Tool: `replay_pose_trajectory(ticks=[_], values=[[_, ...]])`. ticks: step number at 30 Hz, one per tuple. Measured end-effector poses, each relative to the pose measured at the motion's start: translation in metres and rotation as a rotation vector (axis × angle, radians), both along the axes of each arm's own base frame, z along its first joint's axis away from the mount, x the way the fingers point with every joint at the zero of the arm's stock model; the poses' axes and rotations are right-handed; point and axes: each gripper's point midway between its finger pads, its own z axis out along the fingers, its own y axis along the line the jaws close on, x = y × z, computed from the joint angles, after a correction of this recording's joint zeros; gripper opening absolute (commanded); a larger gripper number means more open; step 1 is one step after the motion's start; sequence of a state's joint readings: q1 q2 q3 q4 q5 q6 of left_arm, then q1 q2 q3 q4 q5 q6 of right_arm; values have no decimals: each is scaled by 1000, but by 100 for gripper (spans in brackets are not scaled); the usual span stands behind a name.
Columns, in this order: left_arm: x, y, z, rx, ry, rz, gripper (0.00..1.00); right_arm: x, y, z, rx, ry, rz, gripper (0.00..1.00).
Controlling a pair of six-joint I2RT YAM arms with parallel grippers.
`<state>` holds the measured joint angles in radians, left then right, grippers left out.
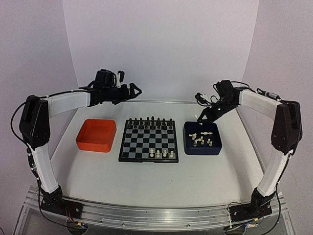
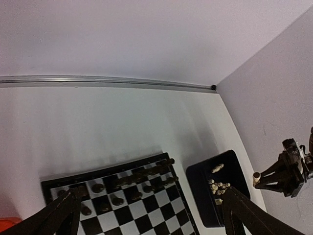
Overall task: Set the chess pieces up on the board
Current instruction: Pick up the chess piece from the storage box, then place the chess piece on the chessboard.
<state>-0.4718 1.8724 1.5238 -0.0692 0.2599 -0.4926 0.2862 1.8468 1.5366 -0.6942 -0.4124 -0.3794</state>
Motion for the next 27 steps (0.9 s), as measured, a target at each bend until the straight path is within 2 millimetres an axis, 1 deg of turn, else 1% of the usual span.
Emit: replay_pose_trajectory(ticks=[2, 4, 7, 8, 10, 12, 16, 23, 26, 27], values=[[-14, -30, 5, -7, -11, -106, 100, -9, 7, 9, 46, -1, 40, 0], [-32, -63, 7, -17, -20, -224, 100, -18, 14, 13, 82, 1, 82, 0], [-70, -112, 5, -48, -2, -424, 99, -32, 27, 17, 125, 5, 154, 0], [-83, -127, 2, -62, 16, -489, 99, -37, 32, 18, 136, 5, 178, 0], [-102, -144, -2, -80, 50, -579, 98, -45, 43, 22, 159, -1, 227, 0], [-118, -155, -7, -94, 84, -649, 97, -54, 54, 26, 179, -9, 275, 0], [-134, -166, -13, -104, 133, -722, 90, -70, 73, 33, 206, -22, 356, 0], [-162, -179, -13, -124, 176, -811, 78, -85, 91, 36, 213, -34, 427, 0], [-173, -183, -13, -126, 193, -840, 67, -86, 94, 39, 215, -43, 438, 0], [-176, -184, -15, -124, 201, -847, 62, -86, 95, 40, 216, -47, 441, 0]])
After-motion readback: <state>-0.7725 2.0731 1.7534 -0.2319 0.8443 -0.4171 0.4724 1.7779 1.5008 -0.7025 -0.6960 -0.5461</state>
